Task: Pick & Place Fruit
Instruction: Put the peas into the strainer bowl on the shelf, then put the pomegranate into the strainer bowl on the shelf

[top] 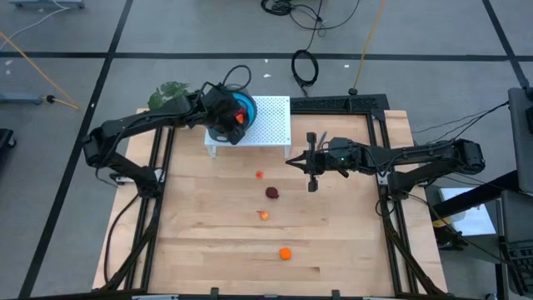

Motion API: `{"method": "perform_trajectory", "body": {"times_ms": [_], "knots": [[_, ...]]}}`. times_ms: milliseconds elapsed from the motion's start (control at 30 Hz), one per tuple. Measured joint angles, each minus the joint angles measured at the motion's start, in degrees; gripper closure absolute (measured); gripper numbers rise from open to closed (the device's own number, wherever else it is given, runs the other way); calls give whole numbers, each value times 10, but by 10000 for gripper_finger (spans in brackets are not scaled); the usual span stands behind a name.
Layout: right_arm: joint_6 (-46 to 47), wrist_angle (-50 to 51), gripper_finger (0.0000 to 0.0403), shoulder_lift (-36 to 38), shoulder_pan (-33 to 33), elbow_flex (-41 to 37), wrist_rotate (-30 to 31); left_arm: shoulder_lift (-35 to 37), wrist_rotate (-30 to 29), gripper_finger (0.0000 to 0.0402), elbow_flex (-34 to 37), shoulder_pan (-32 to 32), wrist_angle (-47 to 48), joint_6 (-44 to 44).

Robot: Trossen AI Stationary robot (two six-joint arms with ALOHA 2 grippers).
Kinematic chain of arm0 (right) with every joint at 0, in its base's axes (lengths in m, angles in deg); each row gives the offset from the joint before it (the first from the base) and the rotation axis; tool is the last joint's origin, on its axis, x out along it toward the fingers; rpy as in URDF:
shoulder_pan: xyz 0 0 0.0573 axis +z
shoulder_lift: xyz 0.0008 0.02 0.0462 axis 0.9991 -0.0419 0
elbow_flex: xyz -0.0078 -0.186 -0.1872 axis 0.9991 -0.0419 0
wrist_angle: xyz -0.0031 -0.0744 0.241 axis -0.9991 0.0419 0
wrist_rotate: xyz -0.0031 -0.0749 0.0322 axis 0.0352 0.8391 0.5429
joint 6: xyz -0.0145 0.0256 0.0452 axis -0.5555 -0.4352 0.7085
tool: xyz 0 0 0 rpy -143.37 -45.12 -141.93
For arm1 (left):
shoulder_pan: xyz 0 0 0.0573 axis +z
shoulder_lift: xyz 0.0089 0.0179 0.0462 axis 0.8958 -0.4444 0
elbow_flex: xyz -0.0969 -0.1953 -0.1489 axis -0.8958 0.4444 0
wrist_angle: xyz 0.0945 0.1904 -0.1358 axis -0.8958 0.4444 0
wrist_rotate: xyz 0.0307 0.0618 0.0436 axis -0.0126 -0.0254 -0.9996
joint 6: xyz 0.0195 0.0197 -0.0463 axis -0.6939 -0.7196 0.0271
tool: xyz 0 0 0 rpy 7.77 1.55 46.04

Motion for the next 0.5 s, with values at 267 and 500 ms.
{"method": "perform_trajectory", "body": {"times_ms": [267,500], "knots": [[0,0,403,0,0,0,0,0,24,257,0,0,-1,0],[43,-12,403,0,0,0,-1,0,24,202,-4,0,6,-1]]}}
